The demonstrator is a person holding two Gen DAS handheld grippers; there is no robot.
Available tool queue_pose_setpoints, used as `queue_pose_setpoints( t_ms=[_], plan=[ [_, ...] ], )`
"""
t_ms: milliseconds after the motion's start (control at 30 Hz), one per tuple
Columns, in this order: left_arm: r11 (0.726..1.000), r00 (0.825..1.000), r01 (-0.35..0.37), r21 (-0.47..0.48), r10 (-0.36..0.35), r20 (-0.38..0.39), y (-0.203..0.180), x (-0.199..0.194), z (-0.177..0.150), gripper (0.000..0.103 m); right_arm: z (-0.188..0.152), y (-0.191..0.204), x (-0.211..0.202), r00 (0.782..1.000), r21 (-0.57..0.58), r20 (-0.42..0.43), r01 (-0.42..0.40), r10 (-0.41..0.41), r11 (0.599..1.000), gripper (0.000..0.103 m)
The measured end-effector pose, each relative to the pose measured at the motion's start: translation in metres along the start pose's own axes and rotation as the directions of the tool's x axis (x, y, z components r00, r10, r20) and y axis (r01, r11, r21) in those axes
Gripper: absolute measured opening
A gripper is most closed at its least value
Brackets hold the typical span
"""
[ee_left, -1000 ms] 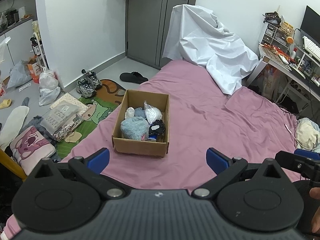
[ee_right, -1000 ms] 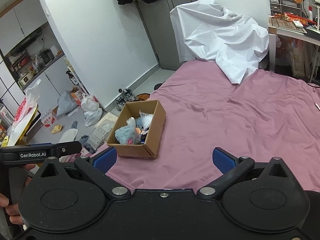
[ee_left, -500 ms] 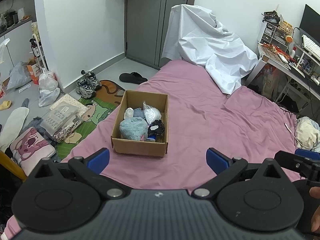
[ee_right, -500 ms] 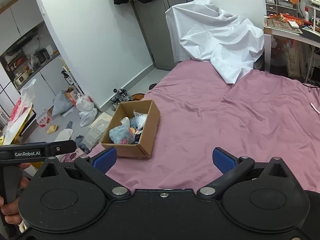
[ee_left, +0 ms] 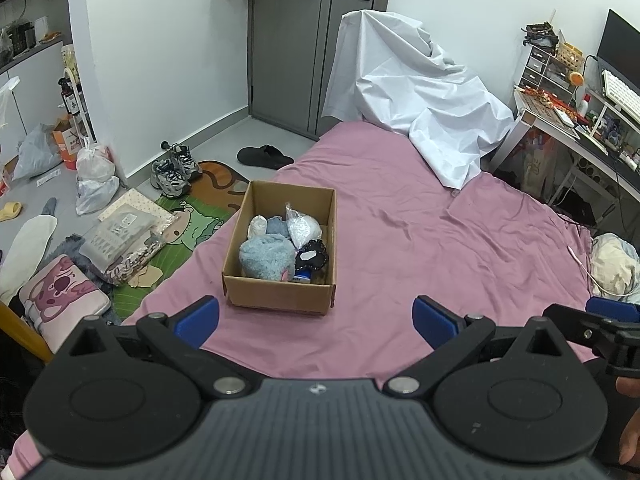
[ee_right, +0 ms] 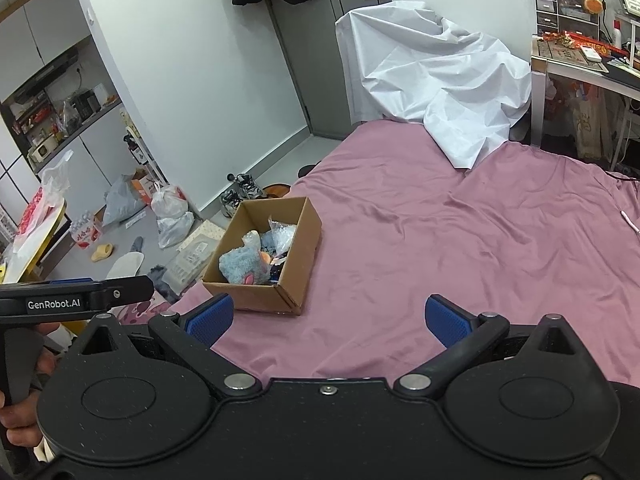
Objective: Organize soft objects
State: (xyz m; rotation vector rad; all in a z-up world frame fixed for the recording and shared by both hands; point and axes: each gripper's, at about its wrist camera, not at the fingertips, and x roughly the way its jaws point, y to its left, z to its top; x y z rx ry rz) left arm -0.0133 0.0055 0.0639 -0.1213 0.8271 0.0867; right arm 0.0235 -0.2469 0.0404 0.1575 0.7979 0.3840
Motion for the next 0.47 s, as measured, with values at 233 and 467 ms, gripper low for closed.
queue_pose_setpoints(
  t_ms=[233,467],
  plan=[
    [1.0,1.0,0.007,-0.004,-0.007,0.008,-0.002,0.0036,-0.0038,0.102,-0.0008,0.0016,0.0039,1.0,0.003,-0.009,0.008,-0.008,1.0,0.103],
    [1.0,1.0,0.002,-0.01,-0.002,0.0,-0.0002,0.0098,-0.0041,0.102,-0.0016,0.0003,0.0083,1.0,0.016,-0.009,0.014,-0.014,1.0,0.103]
  ],
)
